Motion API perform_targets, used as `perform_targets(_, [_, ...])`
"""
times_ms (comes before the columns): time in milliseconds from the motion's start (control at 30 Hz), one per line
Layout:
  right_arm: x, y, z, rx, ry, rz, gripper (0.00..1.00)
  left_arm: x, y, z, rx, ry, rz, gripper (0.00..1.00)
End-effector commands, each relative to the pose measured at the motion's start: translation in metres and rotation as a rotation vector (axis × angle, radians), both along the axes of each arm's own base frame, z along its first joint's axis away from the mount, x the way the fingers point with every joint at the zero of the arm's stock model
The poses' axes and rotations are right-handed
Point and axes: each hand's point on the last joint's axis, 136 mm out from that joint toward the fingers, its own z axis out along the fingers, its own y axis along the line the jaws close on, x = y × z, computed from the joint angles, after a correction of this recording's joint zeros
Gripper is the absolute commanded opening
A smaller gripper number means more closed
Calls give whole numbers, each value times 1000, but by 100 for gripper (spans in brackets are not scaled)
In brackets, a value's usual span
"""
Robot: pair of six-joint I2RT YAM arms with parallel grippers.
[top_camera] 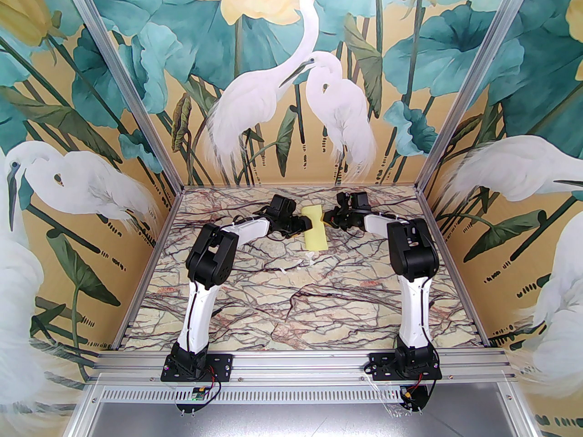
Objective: Fold a paper plane with a square sheet of paper (fold left side to right side)
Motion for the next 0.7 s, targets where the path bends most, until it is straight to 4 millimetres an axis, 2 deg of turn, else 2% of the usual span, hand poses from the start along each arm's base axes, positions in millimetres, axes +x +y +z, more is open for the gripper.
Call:
perform_targets(0, [4, -1, -6, -9, -6, 1, 3, -1, -8, -12, 28, 15, -13, 63])
perform_targets(200, [2, 0, -5, -14, -6, 6, 14, 1, -6, -25, 76, 29, -5, 60])
perform_targets(333, [0, -5, 1, -37, -18, -6, 32, 2, -4, -33, 110, 34, 8, 57])
perform_targets(400, [-2, -9, 4, -64, -32, -20, 34, 3, -4, -32, 133, 24, 13, 56])
perform_targets(433, [-3, -12, 4, -81, -36, -30, 36, 1, -3, -47, 160, 46, 15, 55])
perform_targets(667, [-14, -26, 13, -150, -68, -79, 35, -1, -5, -61, 208, 70, 10, 55])
